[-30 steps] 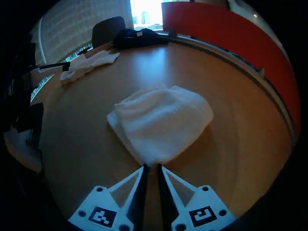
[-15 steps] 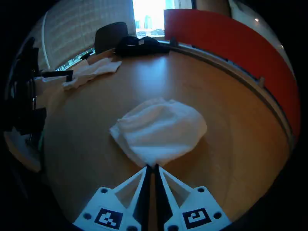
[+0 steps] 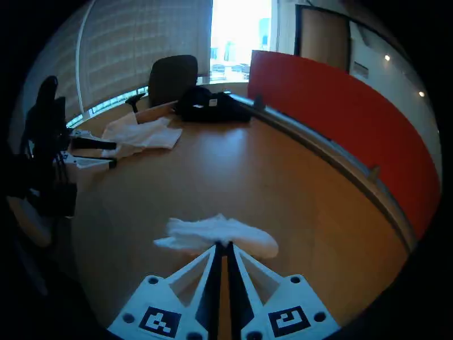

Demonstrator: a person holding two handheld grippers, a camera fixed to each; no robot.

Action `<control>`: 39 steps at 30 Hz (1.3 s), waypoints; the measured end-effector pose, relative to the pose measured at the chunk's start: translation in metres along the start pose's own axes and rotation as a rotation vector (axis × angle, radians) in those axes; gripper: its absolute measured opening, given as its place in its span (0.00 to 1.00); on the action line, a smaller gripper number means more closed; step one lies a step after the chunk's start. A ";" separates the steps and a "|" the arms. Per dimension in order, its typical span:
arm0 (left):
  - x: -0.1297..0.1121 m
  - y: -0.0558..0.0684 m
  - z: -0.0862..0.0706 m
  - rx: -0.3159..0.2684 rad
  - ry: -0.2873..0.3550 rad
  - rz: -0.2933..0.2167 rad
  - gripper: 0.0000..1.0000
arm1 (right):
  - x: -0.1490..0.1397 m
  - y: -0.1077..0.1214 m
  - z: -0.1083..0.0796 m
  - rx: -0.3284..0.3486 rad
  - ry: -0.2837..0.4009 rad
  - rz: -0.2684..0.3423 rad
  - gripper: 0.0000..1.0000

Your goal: Fold towel

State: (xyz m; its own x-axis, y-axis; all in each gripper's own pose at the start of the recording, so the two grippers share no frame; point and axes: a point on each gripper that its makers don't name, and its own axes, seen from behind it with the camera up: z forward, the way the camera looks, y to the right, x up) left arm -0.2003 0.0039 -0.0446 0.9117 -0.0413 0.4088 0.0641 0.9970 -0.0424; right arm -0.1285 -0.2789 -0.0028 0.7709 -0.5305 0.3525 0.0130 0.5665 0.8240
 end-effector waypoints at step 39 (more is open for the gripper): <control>0.011 0.023 0.009 -0.028 -0.006 0.008 0.92 | -0.001 0.091 -0.093 -0.152 0.051 0.103 0.05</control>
State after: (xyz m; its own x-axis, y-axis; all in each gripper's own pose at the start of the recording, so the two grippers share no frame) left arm -0.1924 0.0271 -0.0328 0.9098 -0.0326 0.4138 0.0681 0.9951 -0.0713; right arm -0.0686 -0.1681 0.0309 0.8042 -0.4348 0.4052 0.0256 0.7065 0.7072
